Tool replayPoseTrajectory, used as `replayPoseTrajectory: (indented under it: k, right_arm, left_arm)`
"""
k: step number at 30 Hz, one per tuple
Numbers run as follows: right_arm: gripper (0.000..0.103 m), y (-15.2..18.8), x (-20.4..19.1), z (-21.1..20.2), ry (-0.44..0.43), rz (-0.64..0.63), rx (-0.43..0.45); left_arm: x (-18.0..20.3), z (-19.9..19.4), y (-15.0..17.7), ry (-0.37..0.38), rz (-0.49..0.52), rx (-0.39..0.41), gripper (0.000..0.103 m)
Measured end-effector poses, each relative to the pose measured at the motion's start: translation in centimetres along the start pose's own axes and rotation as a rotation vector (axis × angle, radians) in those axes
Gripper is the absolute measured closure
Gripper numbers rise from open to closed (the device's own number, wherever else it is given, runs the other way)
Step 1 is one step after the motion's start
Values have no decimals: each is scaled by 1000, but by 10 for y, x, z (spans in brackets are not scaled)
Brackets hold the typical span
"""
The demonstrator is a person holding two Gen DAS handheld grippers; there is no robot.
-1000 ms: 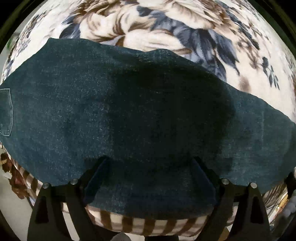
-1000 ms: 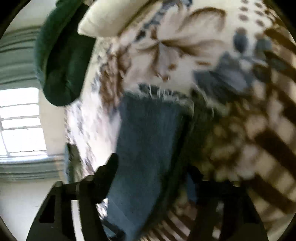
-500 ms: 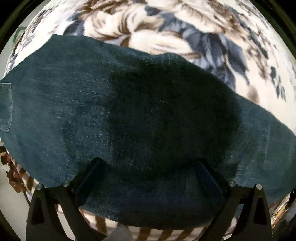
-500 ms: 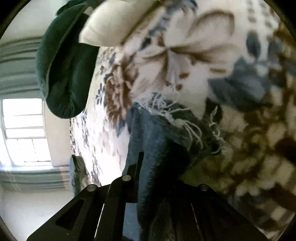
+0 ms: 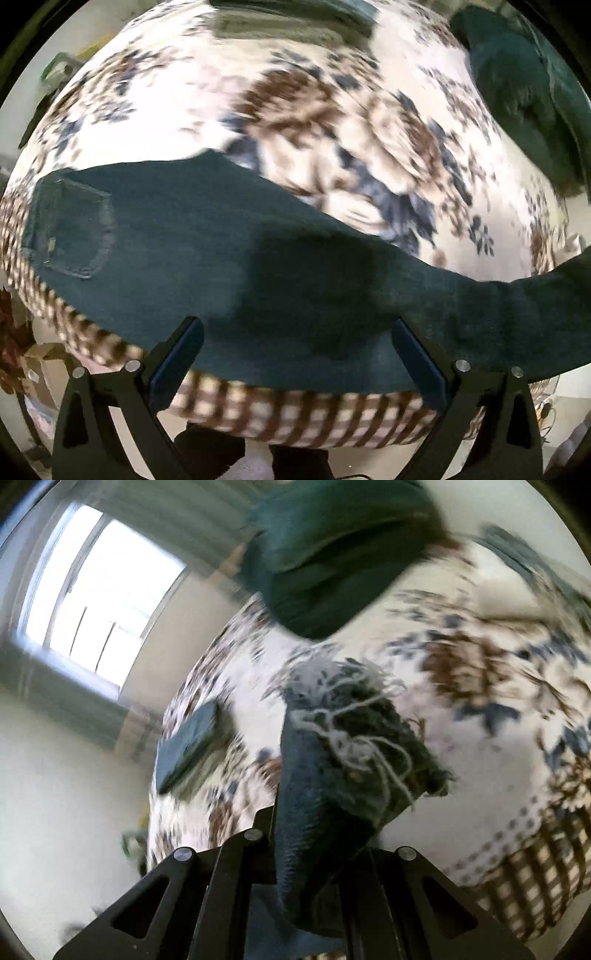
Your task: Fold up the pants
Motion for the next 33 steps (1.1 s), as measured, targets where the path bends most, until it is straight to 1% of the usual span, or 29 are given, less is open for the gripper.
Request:
replayPoseTrajectory:
  k: [1,2,3,4,5,6,9,10,11,12,13,14,15,16,17,18,19,20,21,22,23,25,26,29,30,33]
  right_arm:
    - [97,13,-14,3,4,-29,-19]
    - [97,33,-35,20,15,-68,-56]
    - [97,45,-49,34,23,-93,-84]
    - [97,69,-63,54,33,-126,-128]
    - [97,89,-72,65,43,-151,-160]
    - [97,115,-79,82,59,-178,-205]
    - [97,188,-87,132,113,-250,-327]
    - [97,212,-85,150,145,-281,-374]
    - [97,234,-84,165,175,-297,-407]
    - [96,249,-80,176,194,-310,-428]
    - [95,270,-79,192,235,-349,-471]
    - [90,287,-76,206,281,-385,-519]
    - [83,301,-73,215,317,-402,-553]
    - [76,313,-74,222,325,-401,-578]
    - [62,323,-78,227,310,-387,-603]
    - [50,330,-85,230,275,-367,-626]
    - [48,337,-94,232,219,-344,-652]
    - [47,344,-110,231,140,-315,-685]
    - [47,345,-117,229,105,-287,-689]
    - [47,340,-123,223,88,-248,-668]
    - [46,332,-121,217,128,-231,-638]
    - [43,324,-115,207,193,-209,-618]
    - [39,323,-110,205,234,-200,-624]
    - [32,317,-102,214,304,-175,-630]
    - [27,321,-106,221,316,-179,-638]
    - [26,344,-97,251,416,-228,-719]
  left_arm:
    - [-17,-3,0,1,-15,1,0]
    - [-32,-3,2,-1,-26,3,0]
    - [-47,-4,2,-8,-37,7,0]
    - [-64,-4,3,-19,-45,7,0]
    - [-75,-1,2,-26,-51,5,0]
    - [-95,3,4,-38,-62,1,0]
    - [-139,15,12,-72,-81,-13,0]
    - [-152,19,15,-82,-91,-17,0]
    - [-170,25,18,-93,-110,-22,0]
    - [-182,29,21,-100,-122,-28,0]
    - [-197,35,24,-107,-140,-40,0]
    - [-212,41,26,-114,-165,-51,0]
    - [-222,44,28,-118,-182,-57,0]
    - [-236,48,30,-122,-205,-66,0]
    - [-246,51,32,-127,-221,-74,0]
    - [-256,53,33,-132,-240,-80,0]
    - [-269,55,34,-131,-265,-81,0]
    - [-277,56,35,-133,-279,-82,0]
    - [-285,58,36,-136,-293,-84,0]
    - [-291,59,35,-135,-308,-85,0]
    - [-298,60,34,-132,-325,-86,0]
    - [-310,64,33,-134,-358,-88,0]
    - [-315,65,32,-131,-374,-87,0]
    - [-326,73,28,-133,-415,-89,0]
    - [-328,76,27,-133,-425,-90,0]
    - [-336,81,26,-133,-454,-95,0]
Point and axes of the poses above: each gripper's, at about its wrist camera, not at the fingertips, and z roughly the way its jaws point, x to its right, y to its underside, the point moved 9 cm from there along z, roughly the way its jaws point, and after that the axes turned 12 degrees about -y, right-handed, at the moved point
